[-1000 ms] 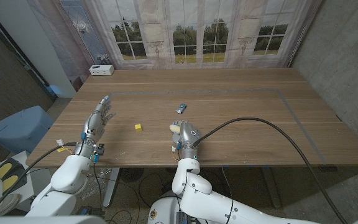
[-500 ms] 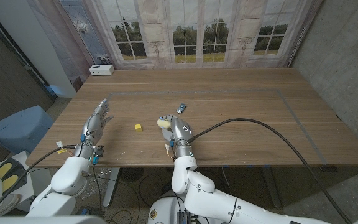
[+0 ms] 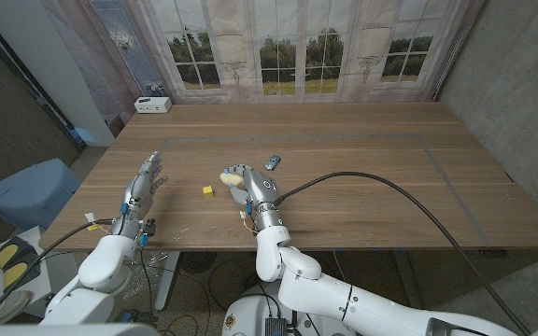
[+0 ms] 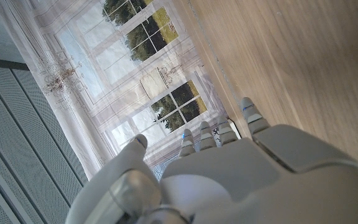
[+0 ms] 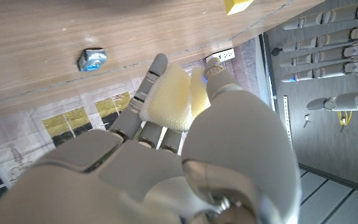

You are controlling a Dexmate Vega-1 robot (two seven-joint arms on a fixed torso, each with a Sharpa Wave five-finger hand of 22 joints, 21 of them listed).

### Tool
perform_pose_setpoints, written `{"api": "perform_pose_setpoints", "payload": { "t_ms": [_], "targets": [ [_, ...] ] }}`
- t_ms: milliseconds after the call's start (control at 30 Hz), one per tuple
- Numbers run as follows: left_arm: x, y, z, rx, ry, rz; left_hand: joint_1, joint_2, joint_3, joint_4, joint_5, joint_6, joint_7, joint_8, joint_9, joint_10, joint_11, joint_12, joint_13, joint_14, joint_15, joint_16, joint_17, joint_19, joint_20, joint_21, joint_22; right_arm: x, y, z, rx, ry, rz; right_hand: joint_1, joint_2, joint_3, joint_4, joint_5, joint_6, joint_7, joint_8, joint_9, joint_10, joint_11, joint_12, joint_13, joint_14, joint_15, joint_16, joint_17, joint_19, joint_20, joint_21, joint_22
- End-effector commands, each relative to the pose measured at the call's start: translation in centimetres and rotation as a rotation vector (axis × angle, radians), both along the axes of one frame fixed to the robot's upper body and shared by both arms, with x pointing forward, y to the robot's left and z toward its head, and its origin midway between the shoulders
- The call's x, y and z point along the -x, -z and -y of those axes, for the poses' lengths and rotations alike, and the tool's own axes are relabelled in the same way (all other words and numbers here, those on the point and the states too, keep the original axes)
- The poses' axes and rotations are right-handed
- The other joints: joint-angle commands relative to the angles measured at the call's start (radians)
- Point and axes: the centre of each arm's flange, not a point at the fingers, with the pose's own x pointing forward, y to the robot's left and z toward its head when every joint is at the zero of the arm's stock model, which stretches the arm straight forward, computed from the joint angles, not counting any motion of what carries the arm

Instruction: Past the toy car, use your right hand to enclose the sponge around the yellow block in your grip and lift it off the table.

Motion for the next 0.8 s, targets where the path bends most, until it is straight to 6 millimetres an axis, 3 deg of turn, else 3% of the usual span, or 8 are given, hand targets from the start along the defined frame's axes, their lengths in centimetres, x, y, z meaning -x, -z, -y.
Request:
{"api": "perform_pose_setpoints", "payload": {
  "t_ms": [33,800],
  "targets": [
    [-0.1,0.8,-0.2,0.039,-0.030,-0.023,0.002,-0.002,0.001,-0.003,0.000,0.000,-0.003,0.002,0.001,-0.004,0.003,0.000,0.003,-0.004,0.005,-0.002,0.003,0.000,0.000,-0.002,0.004,-0.9,-1.0,-1.9,0.058,-0.093,0.020,-0.007,0.001,-0.003,0.003,-0.001,0.004,-0.001,-0.003,0.004,0.004,-0.003,-0.003,0.000,0.003,-0.168,-0.004,0.002,-0.002,-0.063,0.007,0.003],
    [0.3,0.3,-0.8,0.058,-0.081,-0.017,0.001,-0.004,-0.001,-0.007,-0.003,0.007,-0.003,0.004,0.001,0.007,0.005,0.003,0.003,0.001,0.006,-0.001,0.003,-0.002,0.006,-0.008,0.005,-2.7,-1.8,-5.0,0.118,-0.219,-0.027,-0.010,0.002,-0.009,0.006,-0.001,-0.012,0.000,-0.015,0.005,-0.004,-0.001,-0.015,0.000,-0.004,-0.171,-0.010,0.005,-0.009,-0.070,0.017,0.003]
  ]
}}
